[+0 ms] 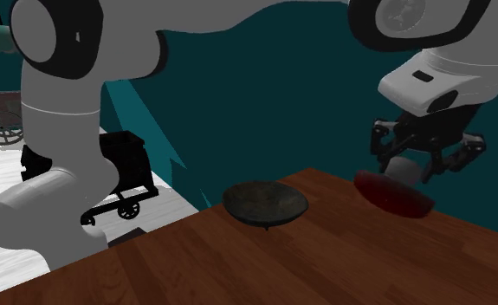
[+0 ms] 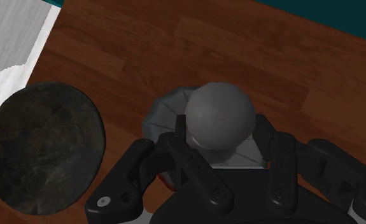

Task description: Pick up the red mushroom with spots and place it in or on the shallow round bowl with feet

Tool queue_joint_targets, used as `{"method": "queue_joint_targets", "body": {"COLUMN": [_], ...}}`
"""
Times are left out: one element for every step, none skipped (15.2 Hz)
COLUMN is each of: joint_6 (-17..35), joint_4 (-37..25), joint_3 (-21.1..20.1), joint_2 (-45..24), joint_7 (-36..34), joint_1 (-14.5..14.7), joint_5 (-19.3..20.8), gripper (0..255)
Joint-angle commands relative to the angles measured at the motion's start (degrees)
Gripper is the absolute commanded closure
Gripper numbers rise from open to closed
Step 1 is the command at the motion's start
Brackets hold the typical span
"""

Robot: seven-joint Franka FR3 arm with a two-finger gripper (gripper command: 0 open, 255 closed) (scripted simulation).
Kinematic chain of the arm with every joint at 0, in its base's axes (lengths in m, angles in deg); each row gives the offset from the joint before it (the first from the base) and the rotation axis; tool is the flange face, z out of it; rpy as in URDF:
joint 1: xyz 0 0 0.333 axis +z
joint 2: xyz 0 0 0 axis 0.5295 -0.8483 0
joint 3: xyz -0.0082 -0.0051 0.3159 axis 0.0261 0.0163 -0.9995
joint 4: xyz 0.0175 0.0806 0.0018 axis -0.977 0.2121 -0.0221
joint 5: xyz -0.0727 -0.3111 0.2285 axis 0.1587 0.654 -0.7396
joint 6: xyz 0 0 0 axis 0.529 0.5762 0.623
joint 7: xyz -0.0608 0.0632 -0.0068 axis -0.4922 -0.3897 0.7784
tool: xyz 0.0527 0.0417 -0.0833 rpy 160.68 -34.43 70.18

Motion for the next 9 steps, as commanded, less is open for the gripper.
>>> {"method": "queue_joint_targets", "body": {"joint_6": [-1.37, -0.21, 0.82, 1.76, 2.60, 3.36, 4.03, 4.63, 5.16], "joint_4": [-1.77, 2.26, 6.04, 9.59, 12.97, 16.19, 19.27, 22.23, 25.08], "joint_3": [0.04, 0.10, 0.14, 0.16, 0.15, 0.12, 0.08, 0.01, -0.07], "joint_2": [-0.30, 2.54, 5.26, 7.89, 10.44, 12.94, 15.39, 17.80, 20.18], "joint_7": [-0.51, -0.10, 0.24, 0.51, 0.72, 0.88, 1.00, 1.08, 1.12], "joint_1": [-0.19, 0.13, 0.42, 0.67, 0.87, 1.03, 1.16, 1.26, 1.31], "joint_5": [0.01, 0.28, 0.55, 0.82, 1.08, 1.34, 1.60, 1.85, 2.09], "gripper": [255, 255, 255, 255, 255, 255, 255, 255, 255]}}
